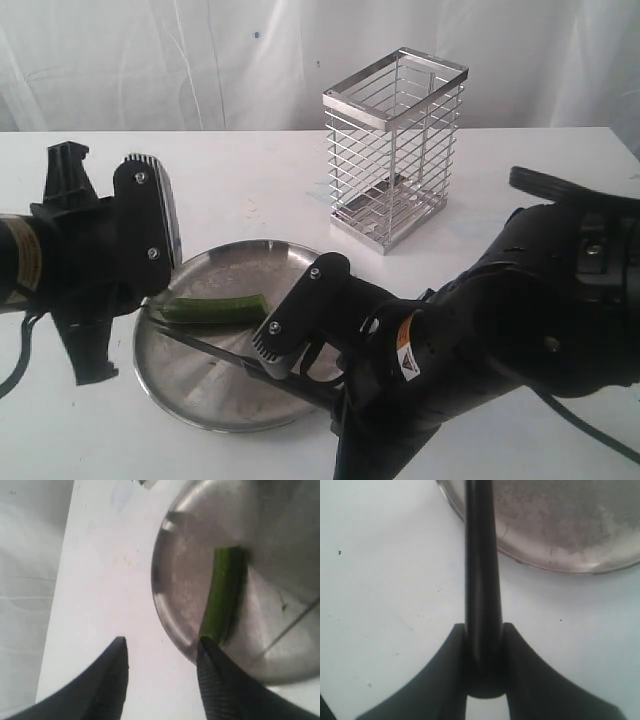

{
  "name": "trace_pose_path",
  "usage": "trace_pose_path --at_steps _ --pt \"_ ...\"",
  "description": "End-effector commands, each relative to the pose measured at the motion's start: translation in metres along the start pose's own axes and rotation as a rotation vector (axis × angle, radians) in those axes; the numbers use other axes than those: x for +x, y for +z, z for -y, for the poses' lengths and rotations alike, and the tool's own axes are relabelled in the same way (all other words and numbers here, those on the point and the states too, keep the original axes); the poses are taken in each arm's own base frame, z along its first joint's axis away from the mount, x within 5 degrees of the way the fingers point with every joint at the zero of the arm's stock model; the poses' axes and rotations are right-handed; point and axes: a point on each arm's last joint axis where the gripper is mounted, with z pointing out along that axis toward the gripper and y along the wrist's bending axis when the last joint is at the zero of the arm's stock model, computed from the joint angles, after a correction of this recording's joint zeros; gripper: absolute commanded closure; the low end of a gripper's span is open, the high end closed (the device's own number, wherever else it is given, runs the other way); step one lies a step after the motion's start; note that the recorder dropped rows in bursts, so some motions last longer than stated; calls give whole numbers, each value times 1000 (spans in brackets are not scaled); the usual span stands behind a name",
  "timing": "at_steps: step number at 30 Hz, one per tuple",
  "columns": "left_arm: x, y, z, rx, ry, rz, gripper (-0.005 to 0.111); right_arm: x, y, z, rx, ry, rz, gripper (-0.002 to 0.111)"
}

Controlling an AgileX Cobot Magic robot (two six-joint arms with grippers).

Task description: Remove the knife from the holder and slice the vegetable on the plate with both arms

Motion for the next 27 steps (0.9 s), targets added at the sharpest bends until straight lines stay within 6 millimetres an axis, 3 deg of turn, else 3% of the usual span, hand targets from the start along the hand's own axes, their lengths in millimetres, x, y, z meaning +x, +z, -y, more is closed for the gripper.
trace_pose_path --at_steps 1,5,8,15,19,27 --pt "1 -23 20 148 77 -108 58 -2 -3 3 10 -9 18 108" --pt "-9 -40 45 368 198 -11 58 -2 -3 2 8 -5 18 108" --pt "-12 -41 48 406 240 45 58 -1 -3 2 4 -4 6 108" --pt "-19 -27 51 398 265 67 58 3 -5 -1 -23 -10 -29 108" --pt "-27 -17 50 351 256 121 58 3 -13 -3 -45 -37 -6 108" --pt "-26 3 60 403 295 70 58 5 -30 -5 -41 -53 32 108"
